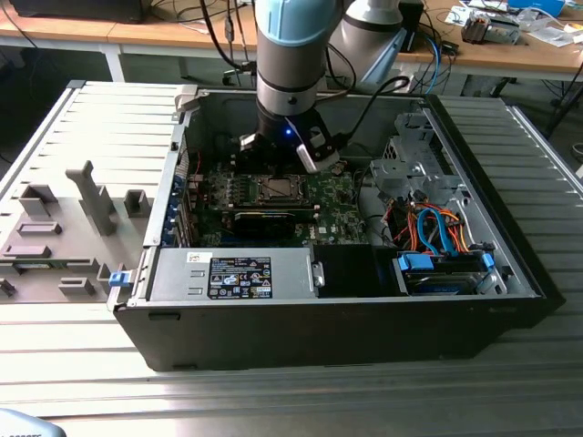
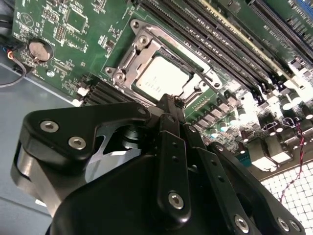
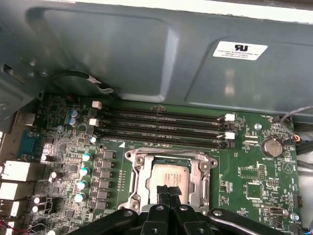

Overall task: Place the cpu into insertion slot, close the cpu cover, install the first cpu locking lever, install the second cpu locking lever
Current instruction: 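Install the second cpu locking lever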

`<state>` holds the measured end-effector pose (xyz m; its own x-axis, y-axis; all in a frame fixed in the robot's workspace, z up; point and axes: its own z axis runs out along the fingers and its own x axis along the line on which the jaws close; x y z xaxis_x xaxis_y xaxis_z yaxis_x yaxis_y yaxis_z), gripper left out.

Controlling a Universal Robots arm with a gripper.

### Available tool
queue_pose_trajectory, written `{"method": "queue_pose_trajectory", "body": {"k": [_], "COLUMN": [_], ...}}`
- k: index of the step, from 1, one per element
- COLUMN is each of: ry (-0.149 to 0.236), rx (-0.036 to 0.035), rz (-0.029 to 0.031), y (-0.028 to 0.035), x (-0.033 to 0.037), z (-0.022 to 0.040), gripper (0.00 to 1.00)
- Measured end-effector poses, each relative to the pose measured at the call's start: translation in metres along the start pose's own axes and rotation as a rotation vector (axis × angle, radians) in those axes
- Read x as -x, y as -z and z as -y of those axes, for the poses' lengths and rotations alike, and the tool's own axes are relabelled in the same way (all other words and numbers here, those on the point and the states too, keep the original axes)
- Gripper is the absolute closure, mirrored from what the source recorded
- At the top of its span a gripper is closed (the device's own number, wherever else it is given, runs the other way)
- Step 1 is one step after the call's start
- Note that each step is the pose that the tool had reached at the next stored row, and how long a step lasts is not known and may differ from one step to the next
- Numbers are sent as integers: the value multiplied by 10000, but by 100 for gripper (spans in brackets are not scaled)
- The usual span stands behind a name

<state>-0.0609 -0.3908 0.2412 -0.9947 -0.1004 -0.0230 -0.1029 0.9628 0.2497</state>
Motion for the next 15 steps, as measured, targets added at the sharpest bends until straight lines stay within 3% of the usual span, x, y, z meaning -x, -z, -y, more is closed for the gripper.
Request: {"method": "queue_pose_trajectory", "body": {"k": [8, 15], "ry": [0, 2], "rx": [0, 0], "rz": [-1, 0], "y": [38, 52], "x": [-16, -23], "z": [157, 219], "gripper": [89, 89]}}
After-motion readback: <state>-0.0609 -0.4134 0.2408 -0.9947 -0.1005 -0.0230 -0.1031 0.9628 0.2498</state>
